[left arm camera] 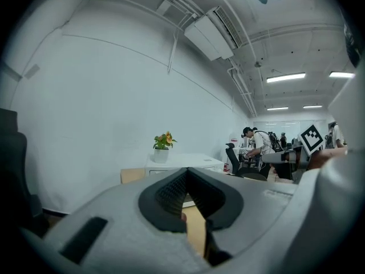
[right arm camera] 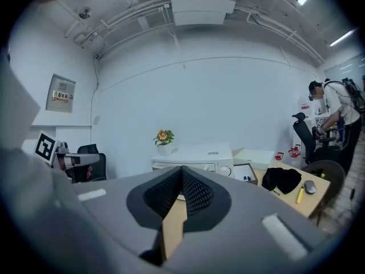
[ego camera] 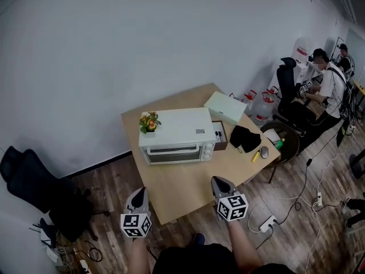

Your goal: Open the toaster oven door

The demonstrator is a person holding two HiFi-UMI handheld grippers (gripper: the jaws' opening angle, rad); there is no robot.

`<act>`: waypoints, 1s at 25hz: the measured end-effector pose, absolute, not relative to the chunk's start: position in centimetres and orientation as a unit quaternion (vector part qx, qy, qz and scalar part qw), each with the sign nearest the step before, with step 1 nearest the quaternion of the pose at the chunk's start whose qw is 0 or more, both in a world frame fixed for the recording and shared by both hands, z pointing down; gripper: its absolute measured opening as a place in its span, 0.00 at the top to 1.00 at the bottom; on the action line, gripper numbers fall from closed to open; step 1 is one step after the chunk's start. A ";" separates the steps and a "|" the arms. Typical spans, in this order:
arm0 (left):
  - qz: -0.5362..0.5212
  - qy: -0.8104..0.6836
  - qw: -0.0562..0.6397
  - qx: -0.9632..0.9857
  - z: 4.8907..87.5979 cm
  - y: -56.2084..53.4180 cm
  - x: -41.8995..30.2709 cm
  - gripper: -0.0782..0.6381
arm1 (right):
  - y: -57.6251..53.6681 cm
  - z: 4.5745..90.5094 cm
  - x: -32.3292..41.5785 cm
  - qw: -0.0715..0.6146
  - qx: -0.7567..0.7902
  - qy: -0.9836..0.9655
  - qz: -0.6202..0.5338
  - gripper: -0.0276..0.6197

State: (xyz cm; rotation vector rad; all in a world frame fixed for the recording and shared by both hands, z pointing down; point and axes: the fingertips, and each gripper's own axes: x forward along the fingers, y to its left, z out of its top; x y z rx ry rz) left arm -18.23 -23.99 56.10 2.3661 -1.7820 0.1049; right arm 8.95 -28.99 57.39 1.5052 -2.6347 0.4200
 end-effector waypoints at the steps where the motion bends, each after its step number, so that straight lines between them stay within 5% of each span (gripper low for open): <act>1: 0.035 -0.601 0.089 0.793 56.1 -24.3 -18.3 0.89 | -29.6 57.5 8.9 0.039 0.490 -0.860 0.138 0.94; 10: 0.036 -0.589 0.094 0.802 56.0 -26.7 -19.0 0.89 | -33.8 59.3 7.3 0.025 0.499 -0.850 0.165 0.94; 16: 0.038 -0.580 0.096 0.808 56.3 -28.3 -19.9 0.89 | -36.8 60.4 5.8 0.025 0.500 -0.847 0.178 0.87; 18: 0.038 -0.579 0.097 0.809 56.6 -28.7 -20.0 0.89 | -38.2 61.1 5.6 0.031 0.501 -0.845 0.187 0.77; 25: 0.036 -0.581 0.097 0.807 56.7 -29.6 -20.6 0.89 | -42.8 62.8 5.6 0.050 0.516 -0.832 0.196 0.77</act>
